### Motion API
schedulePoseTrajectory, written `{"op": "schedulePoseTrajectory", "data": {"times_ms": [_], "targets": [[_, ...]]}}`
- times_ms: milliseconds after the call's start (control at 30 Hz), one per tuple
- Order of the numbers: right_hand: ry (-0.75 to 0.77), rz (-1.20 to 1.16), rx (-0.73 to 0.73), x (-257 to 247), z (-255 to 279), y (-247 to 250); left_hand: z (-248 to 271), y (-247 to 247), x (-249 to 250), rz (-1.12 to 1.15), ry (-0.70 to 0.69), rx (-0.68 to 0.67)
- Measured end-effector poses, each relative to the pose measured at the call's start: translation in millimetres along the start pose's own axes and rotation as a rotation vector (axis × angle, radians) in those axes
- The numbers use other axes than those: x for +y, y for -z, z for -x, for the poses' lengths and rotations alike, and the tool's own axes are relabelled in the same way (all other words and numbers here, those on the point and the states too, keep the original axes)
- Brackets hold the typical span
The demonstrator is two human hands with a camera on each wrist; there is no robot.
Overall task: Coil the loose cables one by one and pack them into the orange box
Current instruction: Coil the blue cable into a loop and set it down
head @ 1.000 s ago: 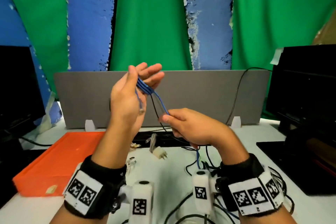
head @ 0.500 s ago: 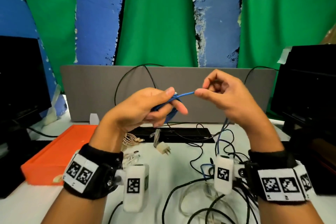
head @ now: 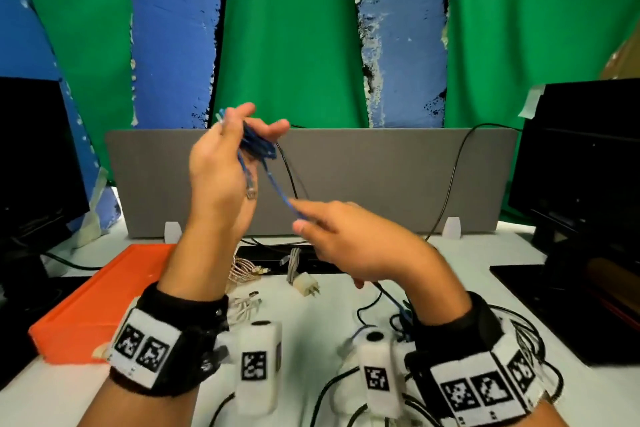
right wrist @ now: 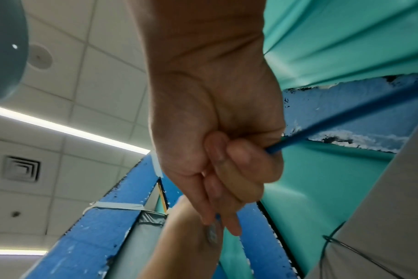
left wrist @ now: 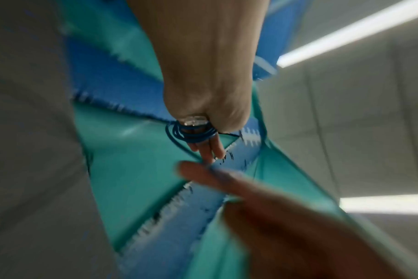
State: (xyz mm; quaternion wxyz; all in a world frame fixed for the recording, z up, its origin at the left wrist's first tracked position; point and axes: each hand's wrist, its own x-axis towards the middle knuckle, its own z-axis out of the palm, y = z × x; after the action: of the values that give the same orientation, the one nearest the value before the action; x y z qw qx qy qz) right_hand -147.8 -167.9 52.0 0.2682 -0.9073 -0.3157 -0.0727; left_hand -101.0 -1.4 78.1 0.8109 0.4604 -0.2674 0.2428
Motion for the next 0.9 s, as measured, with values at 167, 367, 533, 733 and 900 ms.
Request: {"op": "schedulePoseTrajectory", "data": {"times_ms": [167,367,533,733,900], "targets": [[0.113,0.047,0.313,-9.7,6.5,13.7,0.5,23.1,-8.1,-1.194,-0.317,-0.309],[0.188,-0.153,0.674,3.7,16.9,38.6,10.7,22.2,16.5,-0.534,0.286,-0.692],[0.222,-0.295,0.704,9.4,19.8,45.1,27.9,-0.5,20.0,0.228,0.325,-0.810],[0.059,-0.262,0.535,23.6,2.2,27.7,21.3,-20.7,7.7,0.844,0.346,-0.516],[-0.059,-0.110,0.204,13.3,-2.2,10.5,16.3,-17.6,15.5,0.692,0.140,-0.189]]}}
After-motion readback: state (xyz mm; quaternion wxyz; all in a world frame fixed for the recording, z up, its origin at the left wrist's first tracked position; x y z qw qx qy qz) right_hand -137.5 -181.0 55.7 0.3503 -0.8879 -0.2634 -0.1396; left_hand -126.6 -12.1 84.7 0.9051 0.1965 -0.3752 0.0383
